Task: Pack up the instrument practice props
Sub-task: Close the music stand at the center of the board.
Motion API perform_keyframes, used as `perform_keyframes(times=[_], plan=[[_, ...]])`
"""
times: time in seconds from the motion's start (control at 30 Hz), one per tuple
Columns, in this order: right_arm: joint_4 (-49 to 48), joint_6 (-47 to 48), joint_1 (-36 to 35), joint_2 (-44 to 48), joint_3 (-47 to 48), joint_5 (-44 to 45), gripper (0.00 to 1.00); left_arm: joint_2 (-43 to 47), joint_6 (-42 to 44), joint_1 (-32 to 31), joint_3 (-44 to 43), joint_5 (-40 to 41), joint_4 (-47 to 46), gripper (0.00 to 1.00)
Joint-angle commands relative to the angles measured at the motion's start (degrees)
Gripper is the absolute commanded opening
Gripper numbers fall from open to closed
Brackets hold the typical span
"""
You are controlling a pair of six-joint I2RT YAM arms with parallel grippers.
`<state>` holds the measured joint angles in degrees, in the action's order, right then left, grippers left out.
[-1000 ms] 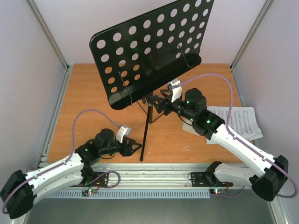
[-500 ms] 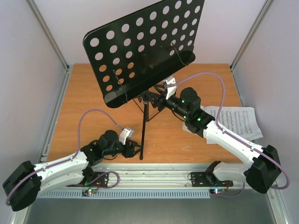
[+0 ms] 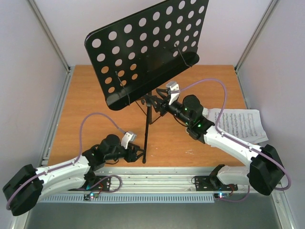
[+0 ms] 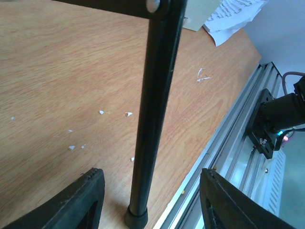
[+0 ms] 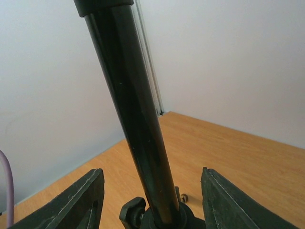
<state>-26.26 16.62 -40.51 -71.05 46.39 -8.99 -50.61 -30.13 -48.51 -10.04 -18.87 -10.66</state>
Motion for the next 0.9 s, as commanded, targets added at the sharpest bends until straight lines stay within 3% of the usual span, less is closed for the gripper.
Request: perform_keyframes(times=[0.0, 0.47, 0.87], plan=[[-5.2, -0.51, -0.34, -1.83, 1.17, 0.9, 0.57, 0.03, 2.06, -0.27, 0.29, -2.63, -4.83, 0.56], [-8.87, 3.0, -0.35, -8.04, 3.86, 2.25, 0.45, -5.35, 3.58, -0.28, 1.06, -3.88, -8.33, 0.55], [-8.82, 5.21, -0.36, -9.66, 5.24, 2.79, 0.21, -14.48, 5.25, -0.4, 0.53, -2.15, -15.19, 0.46]])
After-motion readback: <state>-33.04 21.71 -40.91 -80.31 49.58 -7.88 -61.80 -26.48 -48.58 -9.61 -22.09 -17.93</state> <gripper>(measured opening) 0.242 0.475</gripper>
